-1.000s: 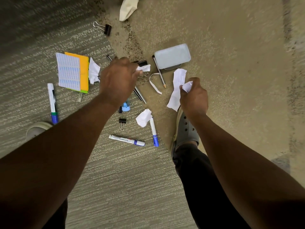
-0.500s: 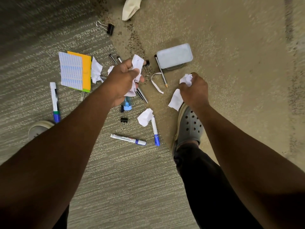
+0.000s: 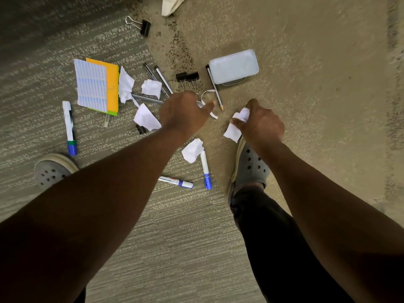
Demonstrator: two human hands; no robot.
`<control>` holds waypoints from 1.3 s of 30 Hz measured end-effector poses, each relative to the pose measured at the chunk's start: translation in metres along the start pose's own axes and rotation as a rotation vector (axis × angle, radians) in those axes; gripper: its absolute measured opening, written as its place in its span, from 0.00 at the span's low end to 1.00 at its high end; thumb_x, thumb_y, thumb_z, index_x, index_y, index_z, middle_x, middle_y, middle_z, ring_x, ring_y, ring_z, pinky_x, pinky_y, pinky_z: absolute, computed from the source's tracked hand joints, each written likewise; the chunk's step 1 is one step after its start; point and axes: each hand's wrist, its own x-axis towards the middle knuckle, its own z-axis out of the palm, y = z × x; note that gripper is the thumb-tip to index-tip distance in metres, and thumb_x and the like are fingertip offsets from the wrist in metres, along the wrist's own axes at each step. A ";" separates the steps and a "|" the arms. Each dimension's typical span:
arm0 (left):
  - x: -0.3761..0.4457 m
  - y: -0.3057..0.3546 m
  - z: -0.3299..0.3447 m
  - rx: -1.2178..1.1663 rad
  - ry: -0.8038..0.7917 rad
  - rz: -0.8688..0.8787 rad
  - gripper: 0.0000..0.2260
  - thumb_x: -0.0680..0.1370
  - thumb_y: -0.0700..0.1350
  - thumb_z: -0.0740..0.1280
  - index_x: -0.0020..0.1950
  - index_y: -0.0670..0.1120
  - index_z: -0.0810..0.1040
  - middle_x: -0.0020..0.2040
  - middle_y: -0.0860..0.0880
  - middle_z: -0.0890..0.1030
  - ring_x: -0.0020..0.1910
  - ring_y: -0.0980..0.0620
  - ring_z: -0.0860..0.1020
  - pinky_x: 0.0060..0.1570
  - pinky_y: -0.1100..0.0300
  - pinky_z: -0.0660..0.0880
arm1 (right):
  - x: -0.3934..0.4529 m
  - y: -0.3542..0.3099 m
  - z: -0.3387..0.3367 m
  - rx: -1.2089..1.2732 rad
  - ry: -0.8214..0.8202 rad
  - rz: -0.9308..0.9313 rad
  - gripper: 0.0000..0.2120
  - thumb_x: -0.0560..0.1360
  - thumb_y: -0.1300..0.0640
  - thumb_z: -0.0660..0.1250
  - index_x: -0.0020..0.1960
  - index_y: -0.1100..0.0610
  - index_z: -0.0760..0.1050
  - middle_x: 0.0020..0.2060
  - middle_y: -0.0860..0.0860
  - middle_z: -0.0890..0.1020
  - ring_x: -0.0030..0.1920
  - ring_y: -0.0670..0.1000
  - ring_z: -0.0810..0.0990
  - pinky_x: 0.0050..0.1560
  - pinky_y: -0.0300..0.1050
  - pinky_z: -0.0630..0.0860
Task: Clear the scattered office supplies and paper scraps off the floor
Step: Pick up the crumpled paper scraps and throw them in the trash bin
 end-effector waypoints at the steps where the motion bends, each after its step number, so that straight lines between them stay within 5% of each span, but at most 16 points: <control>1: 0.001 0.005 0.004 0.010 0.018 -0.005 0.24 0.71 0.68 0.64 0.42 0.46 0.80 0.44 0.44 0.84 0.47 0.42 0.80 0.39 0.57 0.68 | -0.001 -0.001 0.002 -0.057 -0.026 -0.008 0.27 0.70 0.36 0.68 0.59 0.53 0.68 0.50 0.55 0.81 0.50 0.58 0.80 0.42 0.47 0.67; 5: 0.001 0.020 0.013 0.002 0.090 -0.068 0.19 0.72 0.61 0.68 0.46 0.45 0.81 0.45 0.44 0.84 0.45 0.43 0.81 0.38 0.57 0.67 | -0.002 -0.005 0.011 -0.151 -0.037 -0.019 0.33 0.65 0.36 0.74 0.60 0.54 0.67 0.51 0.53 0.81 0.52 0.57 0.81 0.46 0.48 0.72; 10: -0.001 0.013 0.012 -0.060 0.092 -0.073 0.17 0.74 0.58 0.67 0.53 0.47 0.81 0.50 0.45 0.84 0.49 0.44 0.81 0.42 0.57 0.69 | -0.003 -0.006 0.016 -0.201 -0.003 -0.080 0.16 0.72 0.48 0.70 0.55 0.54 0.74 0.50 0.54 0.80 0.51 0.56 0.81 0.50 0.49 0.76; 12: -0.006 0.003 0.008 -0.132 0.076 -0.094 0.14 0.74 0.56 0.66 0.52 0.47 0.80 0.49 0.46 0.84 0.49 0.43 0.81 0.43 0.56 0.71 | -0.006 -0.006 0.017 -0.199 0.013 -0.060 0.17 0.72 0.48 0.70 0.57 0.55 0.73 0.51 0.54 0.80 0.52 0.56 0.80 0.48 0.49 0.75; 16: -0.026 -0.022 0.003 -0.201 -0.025 -0.038 0.04 0.74 0.46 0.67 0.47 0.48 0.76 0.42 0.47 0.81 0.45 0.41 0.80 0.38 0.58 0.70 | -0.003 -0.006 0.012 -0.126 0.024 0.062 0.28 0.70 0.45 0.75 0.61 0.55 0.66 0.54 0.54 0.79 0.54 0.57 0.80 0.46 0.50 0.73; 20: -0.047 -0.038 0.015 -0.161 -0.190 0.003 0.10 0.74 0.38 0.62 0.55 0.41 0.73 0.49 0.38 0.82 0.50 0.35 0.80 0.44 0.52 0.75 | 0.002 -0.007 0.007 -0.132 -0.041 0.048 0.26 0.71 0.46 0.73 0.63 0.53 0.68 0.55 0.54 0.80 0.54 0.56 0.80 0.49 0.49 0.73; 25: -0.068 -0.044 0.035 -0.137 -0.290 -0.131 0.12 0.76 0.47 0.61 0.57 0.44 0.69 0.53 0.38 0.80 0.52 0.35 0.78 0.48 0.51 0.74 | 0.000 -0.004 0.002 -0.124 -0.061 -0.027 0.15 0.75 0.49 0.67 0.60 0.53 0.75 0.54 0.54 0.81 0.54 0.56 0.80 0.46 0.45 0.69; 30: -0.083 -0.073 0.039 0.076 -0.180 -0.111 0.23 0.70 0.60 0.71 0.54 0.49 0.66 0.49 0.44 0.82 0.49 0.39 0.81 0.42 0.53 0.69 | -0.019 -0.023 0.016 0.024 0.031 -0.192 0.12 0.75 0.52 0.61 0.52 0.58 0.77 0.49 0.57 0.81 0.49 0.60 0.80 0.46 0.48 0.72; 35: -0.082 -0.050 0.057 0.110 -0.147 0.093 0.15 0.74 0.55 0.70 0.55 0.49 0.73 0.51 0.45 0.82 0.51 0.41 0.81 0.43 0.54 0.70 | -0.027 -0.006 0.011 0.336 0.080 -0.177 0.07 0.73 0.57 0.67 0.44 0.62 0.75 0.42 0.57 0.78 0.41 0.56 0.77 0.42 0.43 0.70; 39: -0.083 -0.056 0.057 0.032 -0.179 0.122 0.11 0.77 0.51 0.66 0.57 0.49 0.75 0.53 0.44 0.82 0.52 0.41 0.80 0.47 0.53 0.74 | -0.030 -0.019 0.008 0.425 0.049 -0.100 0.12 0.70 0.61 0.67 0.33 0.52 0.66 0.28 0.44 0.73 0.30 0.44 0.73 0.31 0.28 0.65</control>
